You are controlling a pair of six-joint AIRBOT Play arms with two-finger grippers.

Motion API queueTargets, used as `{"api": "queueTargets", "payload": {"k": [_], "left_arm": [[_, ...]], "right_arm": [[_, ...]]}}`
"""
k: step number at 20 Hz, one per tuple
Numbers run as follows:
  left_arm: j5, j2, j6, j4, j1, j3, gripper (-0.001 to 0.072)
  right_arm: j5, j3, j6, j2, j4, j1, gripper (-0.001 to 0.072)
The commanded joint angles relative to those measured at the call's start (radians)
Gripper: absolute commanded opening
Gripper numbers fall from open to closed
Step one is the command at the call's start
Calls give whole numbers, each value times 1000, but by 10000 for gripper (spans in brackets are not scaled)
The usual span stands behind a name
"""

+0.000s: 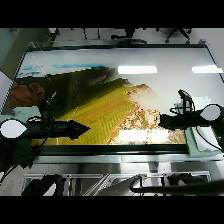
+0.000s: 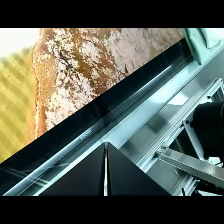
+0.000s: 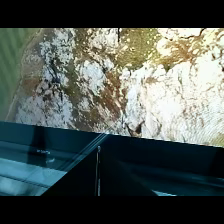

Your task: Fold the shirts.

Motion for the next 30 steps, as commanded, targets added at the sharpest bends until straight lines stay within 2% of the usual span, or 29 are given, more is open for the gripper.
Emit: {"api": "queueTargets", "payload": {"k": [1, 3, 9, 11, 16, 17, 18, 19, 20, 21, 22, 23, 26, 30], "left_arm": [[0, 0, 0, 0, -1, 0, 15], [13, 0, 0, 0, -1, 0, 16], [162, -1, -10, 12, 0, 0, 18], [222, -1, -11, 76, 1, 5, 18], [164, -78, -11, 279, 2, 121, 20], [145, -113, -11, 314, 2, 162, 79], [140, -153, -11, 360, 2, 208, 471], [142, -193, -11, 416, 2, 251, 698], [138, -241, -11, 484, 12, 302, 701], [137, -287, -12, 540, 31, 351, 700], [135, -339, -16, 596, 64, 408, 700], [131, -384, -34, 657, 104, 462, 701], [167, -534, -56, 793, 270, 621, 701], [266, -780, -52, 784, 476, 779, 701]], "right_arm": [[0, 0, 0, 1, 0, 1, 28], [0, 0, 0, 1, 0, 1, 28], [-3, 0, 0, 0, 3, 1, 28], [-3, 0, 0, 0, 4, 1, 28], [-9, 0, 1, -2, 3, 1, 29], [-26, 0, 1, -4, 3, 1, 29], [-41, 0, 1, -7, 4, 1, 30], [-58, 0, 1, -10, 3, 1, 37], [-73, 0, 1, -14, 3, 1, 39], [-85, 0, 1, -18, 3, 1, 150], [-92, 0, 1, -23, 3, 0, 361], [-96, 0, 1, -29, 3, 0, 439], [-109, 0, 1, -44, 3, 0, 443], [-131, 0, 1, -64, 3, 0, 443]]}}
